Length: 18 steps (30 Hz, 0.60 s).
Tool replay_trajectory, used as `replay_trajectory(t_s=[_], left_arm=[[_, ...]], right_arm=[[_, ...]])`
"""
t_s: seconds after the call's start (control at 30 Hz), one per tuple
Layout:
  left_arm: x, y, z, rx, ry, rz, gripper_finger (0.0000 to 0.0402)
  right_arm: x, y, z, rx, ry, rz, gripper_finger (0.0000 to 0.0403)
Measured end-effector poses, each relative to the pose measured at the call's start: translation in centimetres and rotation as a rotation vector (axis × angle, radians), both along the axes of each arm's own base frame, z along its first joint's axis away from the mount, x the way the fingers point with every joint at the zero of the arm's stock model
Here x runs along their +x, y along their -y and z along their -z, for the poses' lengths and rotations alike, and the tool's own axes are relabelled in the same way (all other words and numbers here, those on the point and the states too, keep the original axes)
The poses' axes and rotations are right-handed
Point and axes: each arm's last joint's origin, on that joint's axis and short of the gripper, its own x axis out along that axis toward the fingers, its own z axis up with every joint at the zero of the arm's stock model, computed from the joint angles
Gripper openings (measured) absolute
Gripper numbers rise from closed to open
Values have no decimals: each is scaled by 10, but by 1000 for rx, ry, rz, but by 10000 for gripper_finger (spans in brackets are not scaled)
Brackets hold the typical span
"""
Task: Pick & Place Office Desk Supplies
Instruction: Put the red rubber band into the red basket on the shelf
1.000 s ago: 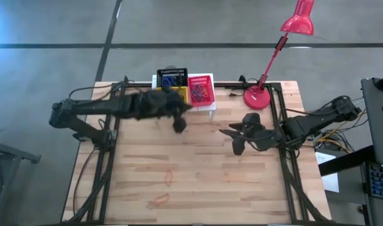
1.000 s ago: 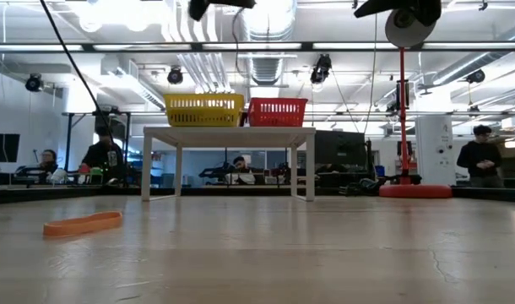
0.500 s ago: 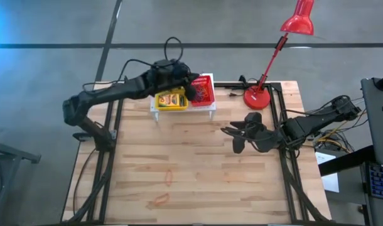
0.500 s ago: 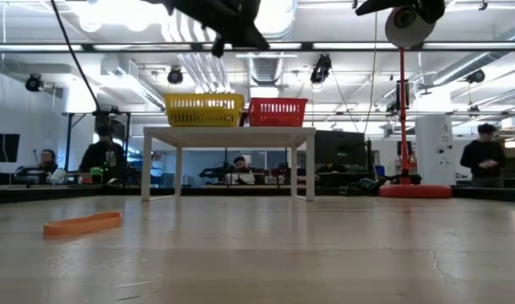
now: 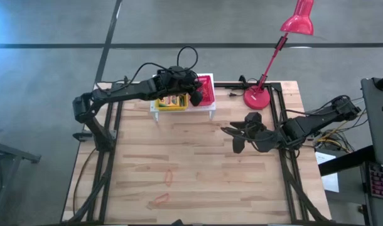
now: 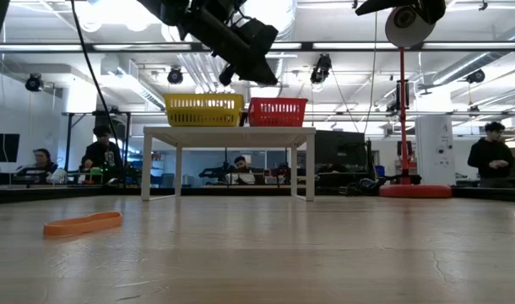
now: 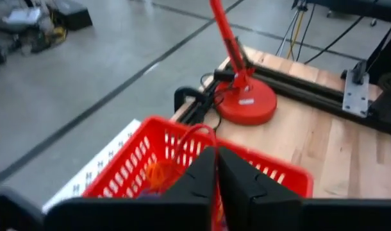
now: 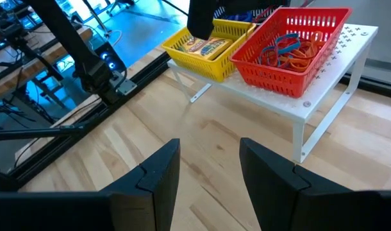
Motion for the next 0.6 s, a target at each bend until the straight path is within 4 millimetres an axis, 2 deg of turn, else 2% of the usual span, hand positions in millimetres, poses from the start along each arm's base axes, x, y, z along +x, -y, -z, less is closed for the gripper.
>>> replay_trajectory(t_s=[0.2, 0.33, 0.47, 0.6], left_arm=[[-5, -6, 5, -82, -18, -14, 121], [-8, -4, -2, -159, 34, 40, 179], [-15, 1, -17, -155, 76, 67, 206], [-24, 5, -32, -141, 116, 79, 209]], right_arm=[[0, 0, 0, -9, -6, -4, 157], [0, 0, 0, -12, -7, -5, 157], [0, 0, 0, -12, -8, -6, 157], [0, 0, 2, -15, -12, -5, 157]])
